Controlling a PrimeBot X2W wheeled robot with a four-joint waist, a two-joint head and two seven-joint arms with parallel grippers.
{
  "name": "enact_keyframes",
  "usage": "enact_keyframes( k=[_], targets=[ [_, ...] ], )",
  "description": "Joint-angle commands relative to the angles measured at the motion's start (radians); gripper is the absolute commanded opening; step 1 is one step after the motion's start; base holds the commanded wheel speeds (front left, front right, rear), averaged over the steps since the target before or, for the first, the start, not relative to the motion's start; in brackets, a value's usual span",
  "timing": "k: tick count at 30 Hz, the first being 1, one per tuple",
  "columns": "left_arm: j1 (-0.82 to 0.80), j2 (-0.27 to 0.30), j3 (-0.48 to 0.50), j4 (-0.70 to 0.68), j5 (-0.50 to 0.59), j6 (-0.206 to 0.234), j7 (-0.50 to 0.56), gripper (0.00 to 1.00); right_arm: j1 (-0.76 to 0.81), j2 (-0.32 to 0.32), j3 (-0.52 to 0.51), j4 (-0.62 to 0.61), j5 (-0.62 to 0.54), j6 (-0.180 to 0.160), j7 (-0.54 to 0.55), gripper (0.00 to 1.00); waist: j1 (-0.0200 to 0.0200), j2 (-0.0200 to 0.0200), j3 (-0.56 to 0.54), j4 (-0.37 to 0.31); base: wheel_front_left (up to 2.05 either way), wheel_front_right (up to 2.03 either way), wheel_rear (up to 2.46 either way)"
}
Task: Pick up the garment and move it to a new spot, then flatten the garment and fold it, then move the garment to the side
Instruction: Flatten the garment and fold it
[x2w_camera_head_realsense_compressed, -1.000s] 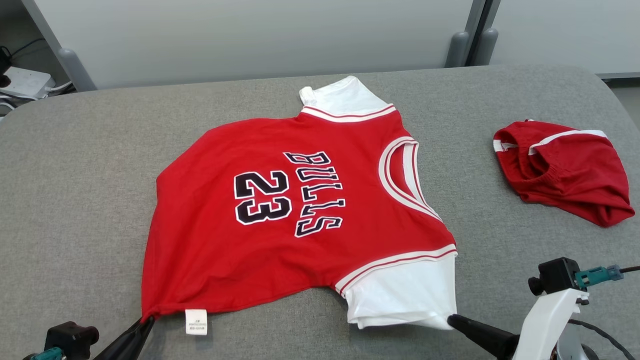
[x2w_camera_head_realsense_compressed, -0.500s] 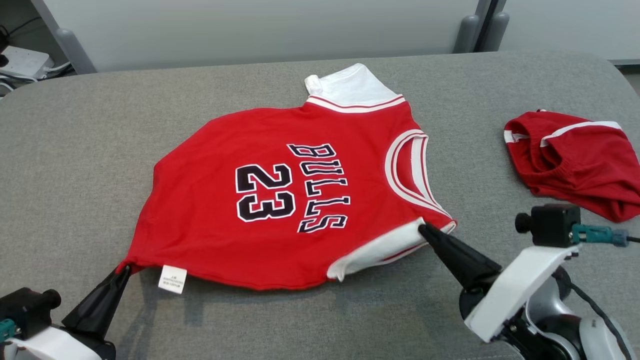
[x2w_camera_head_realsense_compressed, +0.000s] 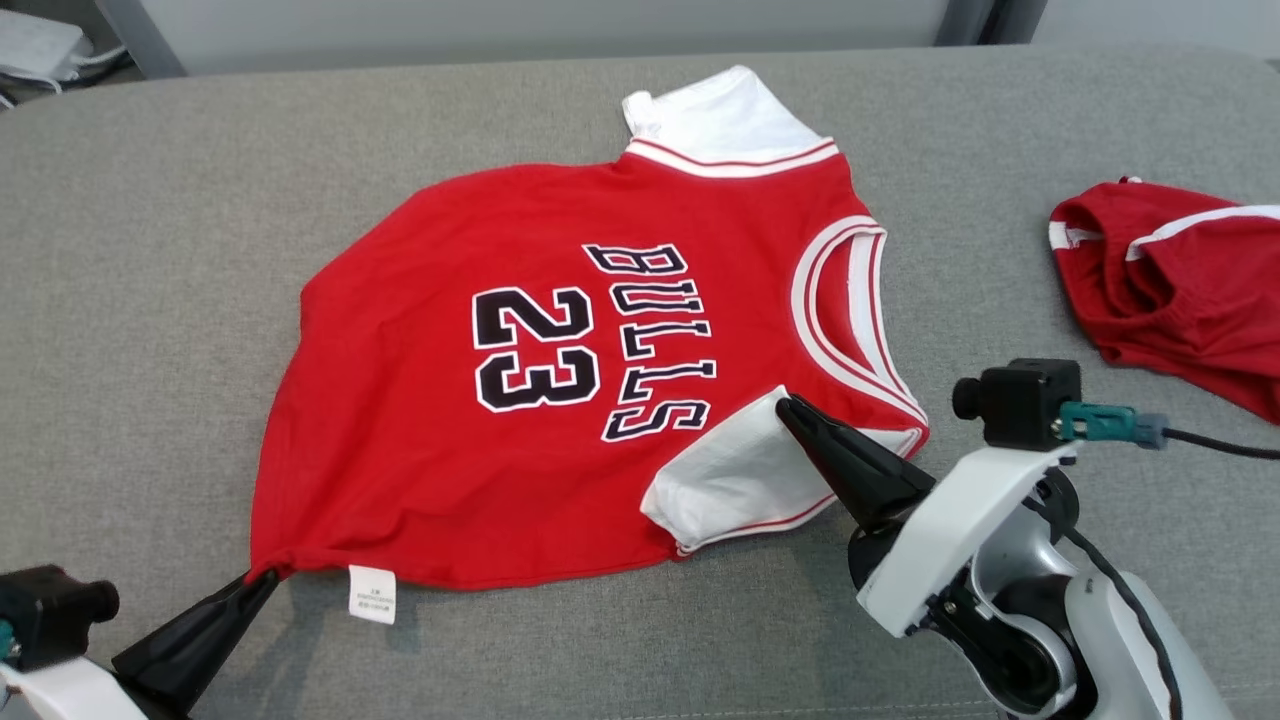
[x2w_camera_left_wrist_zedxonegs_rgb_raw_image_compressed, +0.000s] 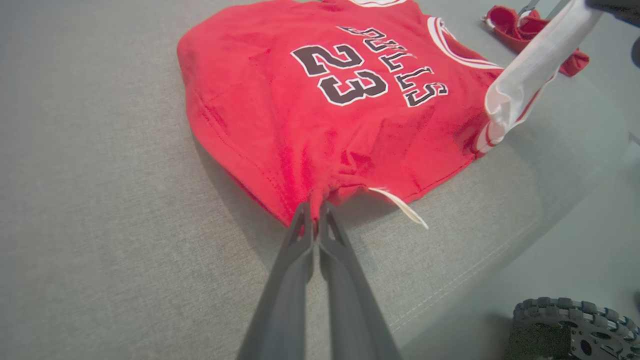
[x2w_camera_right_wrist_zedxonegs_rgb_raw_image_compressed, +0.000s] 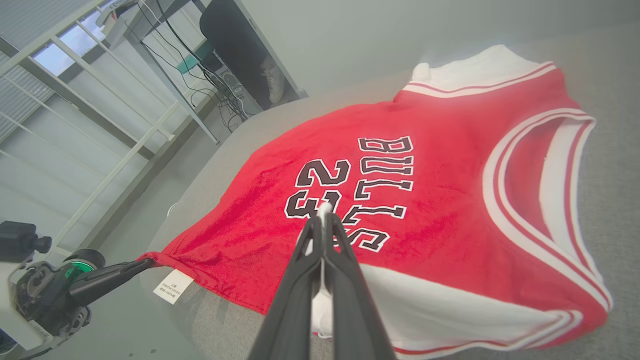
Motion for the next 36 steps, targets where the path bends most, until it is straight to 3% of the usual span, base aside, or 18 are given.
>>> enact_keyframes(
  k=[1,5,8,10,12,14,16,18,25,29,36],
  targets=[
    [-0.085,0.067,0.023,-0.022,-0.026,0.000,0.010,0.00,-0.045,0.003,0.016,-0.013,-0.022,0.004,0.008,0.00,0.0000,0.0000,0.042,-0.001,0.00,0.00,0.00],
    [-0.242,0.145,-0.116,-0.061,-0.137,0.000,0.145,0.00,-0.173,0.003,0.039,0.097,-0.036,0.004,0.038,0.00,0.0000,0.0000,0.138,-0.008,0.00,0.00,0.00],
    [-0.451,0.178,-0.172,-0.055,-0.209,0.000,0.257,0.00,-0.395,0.003,0.011,0.238,-0.019,0.004,-0.028,0.00,0.0000,0.0000,0.214,-0.016,0.00,0.00,0.00],
    [-0.645,0.186,-0.125,0.037,-0.177,0.000,0.214,0.00,-0.595,0.003,-0.042,0.348,-0.031,0.004,-0.189,0.00,0.0000,0.0000,0.251,-0.026,0.00,0.00,0.00],
    [-0.852,0.173,-0.047,0.152,-0.082,0.000,0.041,0.00,-0.797,0.003,-0.082,0.461,-0.040,0.004,-0.389,0.00,0.0000,0.0000,0.265,-0.043,0.00,0.00,0.00],
    [-1.016,0.141,0.019,0.235,-0.040,0.000,-0.049,0.00,-0.962,0.003,-0.103,0.568,-0.018,0.004,-0.566,0.00,0.0000,0.0000,0.262,-0.061,0.00,0.00,0.00],
    [-1.124,0.103,0.049,0.264,-0.012,0.000,-0.063,0.00,-1.089,0.003,-0.100,0.661,-0.003,0.004,-0.664,0.00,0.0000,0.0000,0.251,-0.075,0.00,0.00,0.00],
    [-1.181,0.083,0.056,0.235,0.021,0.000,-0.064,0.00,-1.179,0.003,-0.046,0.746,0.071,0.004,-0.691,0.00,0.0000,0.0000,0.248,-0.097,0.00,0.00,0.00],
    [-1.000,0.159,0.011,0.230,-0.024,0.000,-0.065,0.00,-1.101,0.003,0.114,0.781,0.162,0.004,-0.682,0.00,0.0000,0.0000,0.303,-0.139,0.00,0.00,0.00],
    [-0.841,0.137,0.061,0.269,-0.074,0.000,-0.065,0.00,-0.967,0.003,0.175,0.735,0.175,0.004,-0.648,0.00,0.0000,0.0000,0.327,-0.133,0.00,0.00,0.00],
    [-0.605,0.064,0.154,0.257,-0.012,0.000,-0.065,0.00,-0.756,0.003,0.183,0.624,0.156,0.004,-0.545,0.00,0.0000,0.0000,0.313,-0.118,0.00,0.00,0.00]
  ],
)
